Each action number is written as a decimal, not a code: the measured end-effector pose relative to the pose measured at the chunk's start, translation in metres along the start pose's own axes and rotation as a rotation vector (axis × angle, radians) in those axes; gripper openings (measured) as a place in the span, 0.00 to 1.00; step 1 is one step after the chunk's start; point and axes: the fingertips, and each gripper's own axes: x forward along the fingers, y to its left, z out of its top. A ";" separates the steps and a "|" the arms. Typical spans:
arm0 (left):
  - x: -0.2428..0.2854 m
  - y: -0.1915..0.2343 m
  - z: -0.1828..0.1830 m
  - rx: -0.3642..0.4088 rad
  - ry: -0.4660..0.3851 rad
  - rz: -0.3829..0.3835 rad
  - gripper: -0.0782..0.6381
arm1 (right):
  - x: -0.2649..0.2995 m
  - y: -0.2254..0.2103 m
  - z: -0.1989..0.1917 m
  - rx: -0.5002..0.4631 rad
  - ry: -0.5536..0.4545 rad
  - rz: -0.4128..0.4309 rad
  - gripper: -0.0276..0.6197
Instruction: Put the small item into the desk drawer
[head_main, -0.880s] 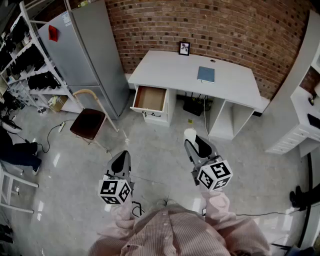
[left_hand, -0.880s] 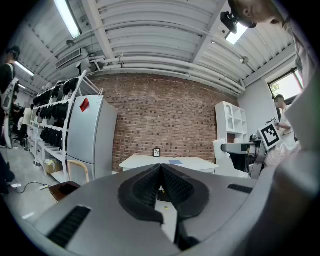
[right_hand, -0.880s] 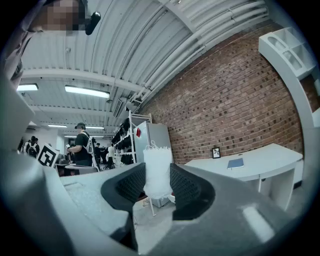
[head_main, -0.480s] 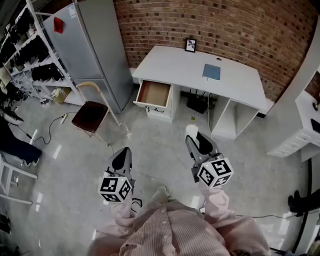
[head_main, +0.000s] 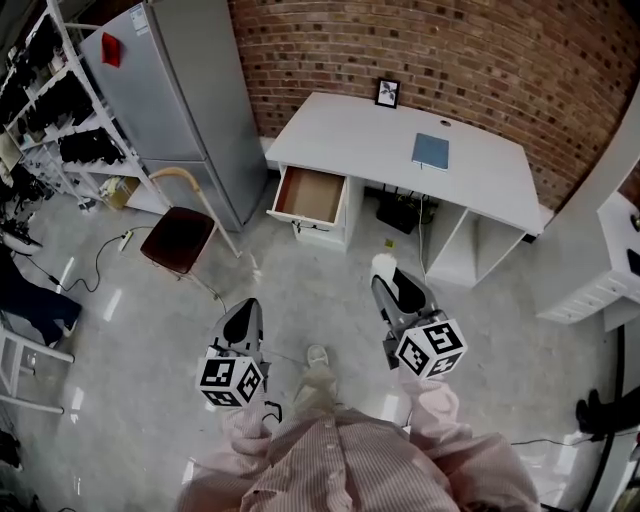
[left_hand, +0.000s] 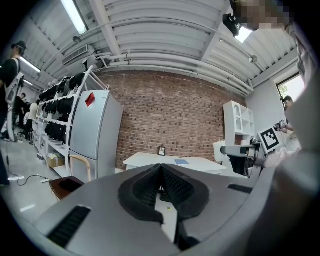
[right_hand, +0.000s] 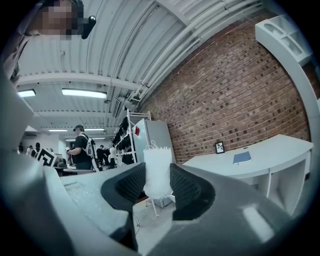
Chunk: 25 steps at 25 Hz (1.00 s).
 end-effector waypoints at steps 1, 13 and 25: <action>0.010 0.005 0.000 -0.006 0.001 0.000 0.11 | 0.009 -0.004 -0.001 0.000 0.004 0.001 0.28; 0.141 0.078 0.011 -0.045 0.046 -0.011 0.11 | 0.144 -0.061 -0.010 0.032 0.073 -0.018 0.28; 0.233 0.135 0.027 -0.042 0.057 -0.042 0.11 | 0.244 -0.099 -0.015 0.060 0.084 -0.036 0.28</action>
